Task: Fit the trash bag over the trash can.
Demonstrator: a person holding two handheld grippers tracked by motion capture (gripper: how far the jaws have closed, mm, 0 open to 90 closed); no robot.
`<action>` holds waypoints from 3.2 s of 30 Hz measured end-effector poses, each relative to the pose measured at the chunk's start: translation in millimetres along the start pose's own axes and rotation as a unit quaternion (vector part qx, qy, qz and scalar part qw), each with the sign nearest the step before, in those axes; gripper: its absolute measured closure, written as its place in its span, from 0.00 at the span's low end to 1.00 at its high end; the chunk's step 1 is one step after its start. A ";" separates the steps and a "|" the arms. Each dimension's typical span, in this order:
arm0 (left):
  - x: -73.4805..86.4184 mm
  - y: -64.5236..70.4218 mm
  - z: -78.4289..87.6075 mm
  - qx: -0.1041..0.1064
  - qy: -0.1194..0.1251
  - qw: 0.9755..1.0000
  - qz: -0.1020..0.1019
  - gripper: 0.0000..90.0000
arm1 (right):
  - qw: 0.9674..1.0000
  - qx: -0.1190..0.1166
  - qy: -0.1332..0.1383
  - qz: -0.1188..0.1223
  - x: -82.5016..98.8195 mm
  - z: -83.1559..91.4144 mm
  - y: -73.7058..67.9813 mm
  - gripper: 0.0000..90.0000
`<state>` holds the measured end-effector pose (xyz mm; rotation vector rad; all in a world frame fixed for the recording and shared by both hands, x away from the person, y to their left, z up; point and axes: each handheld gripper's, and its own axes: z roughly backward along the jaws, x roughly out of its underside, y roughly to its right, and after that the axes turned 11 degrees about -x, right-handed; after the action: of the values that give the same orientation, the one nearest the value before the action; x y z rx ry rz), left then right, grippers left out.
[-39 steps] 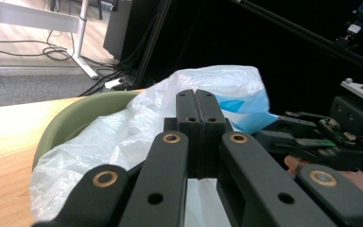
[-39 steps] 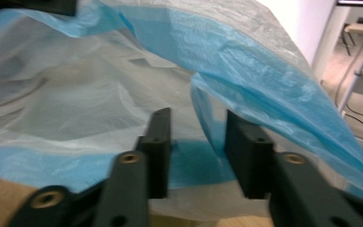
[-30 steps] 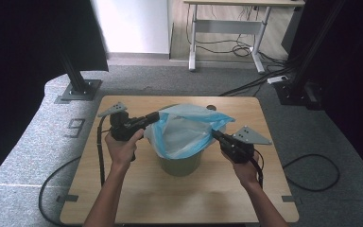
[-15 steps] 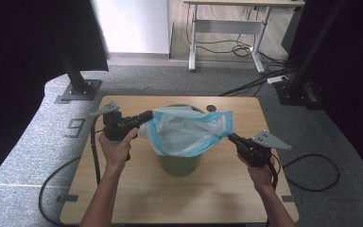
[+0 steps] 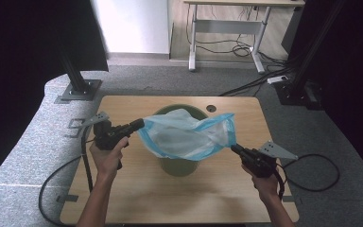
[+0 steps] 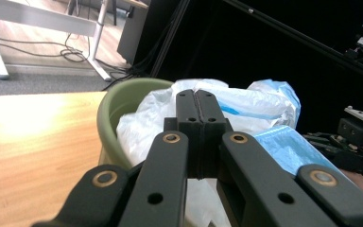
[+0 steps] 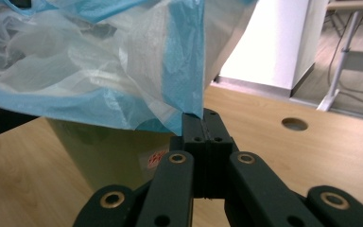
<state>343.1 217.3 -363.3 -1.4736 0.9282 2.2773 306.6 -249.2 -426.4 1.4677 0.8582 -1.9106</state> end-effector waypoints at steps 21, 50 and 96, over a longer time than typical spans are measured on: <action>34.2 -19.3 2.3 -0.022 -0.011 1.000 0.008 1.00 | 0.997 -0.018 -0.057 -0.044 35.0 -23.2 16.0 0.99; 9.5 33.9 6.6 -0.060 -0.025 0.992 -0.111 0.42 | 0.998 0.004 -0.056 -0.042 17.5 -32.9 12.2 0.99; -17.9 -4.7 -35.5 -0.073 -0.063 0.992 -0.077 1.00 | 0.999 0.045 -0.008 0.024 -61.0 -50.6 22.4 0.98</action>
<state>379.0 200.0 -359.0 -1.3846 0.6028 2.3340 368.2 -220.4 -379.9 1.5101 0.7323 -1.9457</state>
